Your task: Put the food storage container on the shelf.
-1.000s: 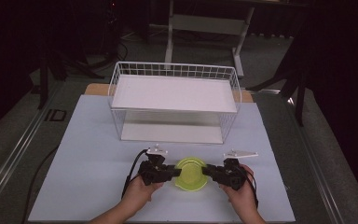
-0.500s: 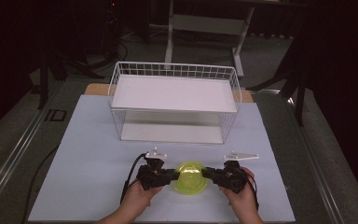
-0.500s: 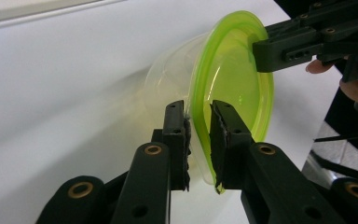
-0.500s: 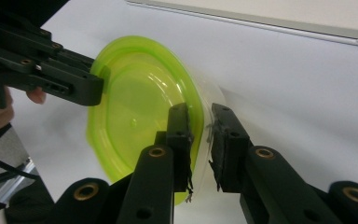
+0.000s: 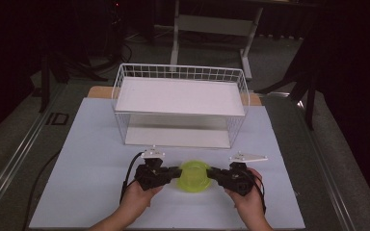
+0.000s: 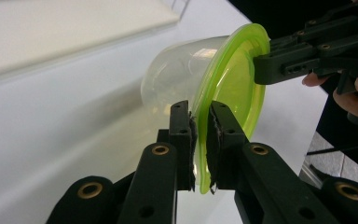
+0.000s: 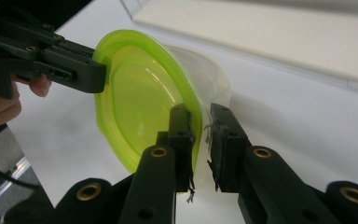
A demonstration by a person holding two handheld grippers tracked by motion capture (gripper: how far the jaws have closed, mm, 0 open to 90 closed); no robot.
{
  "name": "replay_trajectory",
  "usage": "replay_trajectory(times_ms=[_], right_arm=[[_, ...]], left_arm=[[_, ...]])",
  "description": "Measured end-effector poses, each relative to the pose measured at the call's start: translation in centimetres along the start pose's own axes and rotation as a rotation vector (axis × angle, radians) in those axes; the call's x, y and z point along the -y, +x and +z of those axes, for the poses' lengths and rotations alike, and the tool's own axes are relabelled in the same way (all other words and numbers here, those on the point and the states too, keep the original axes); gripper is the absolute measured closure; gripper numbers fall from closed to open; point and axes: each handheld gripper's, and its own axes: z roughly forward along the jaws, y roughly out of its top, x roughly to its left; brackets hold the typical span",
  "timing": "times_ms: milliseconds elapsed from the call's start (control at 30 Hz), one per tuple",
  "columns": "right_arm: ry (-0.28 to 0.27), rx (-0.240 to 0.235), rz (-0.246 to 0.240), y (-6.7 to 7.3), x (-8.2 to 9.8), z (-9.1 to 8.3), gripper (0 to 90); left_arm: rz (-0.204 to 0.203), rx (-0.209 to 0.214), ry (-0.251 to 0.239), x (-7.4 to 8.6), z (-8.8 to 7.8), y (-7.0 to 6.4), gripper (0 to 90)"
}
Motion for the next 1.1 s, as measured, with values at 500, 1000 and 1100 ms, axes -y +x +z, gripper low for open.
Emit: replay_trajectory(times_ms=[500, 1000, 1100], right_arm=[[-0.058, 0.032, -0.007, 0.1, -5.5, 0.9, 79.5], [-0.022, 0.048, 0.051, -1.7, -6.8, 5.3, 79.7], [-0.012, 0.054, 0.064, -2.2, -6.8, 6.4, 79.9]], left_arm=[[0.032, -0.048, -0.103, -3.6, -1.3, 2.2, 81.5], [0.019, -0.125, -0.11, -3.5, 1.2, 6.5, 80.0], [-0.002, -0.134, -0.095, -3.4, 2.2, 7.7, 79.8]])
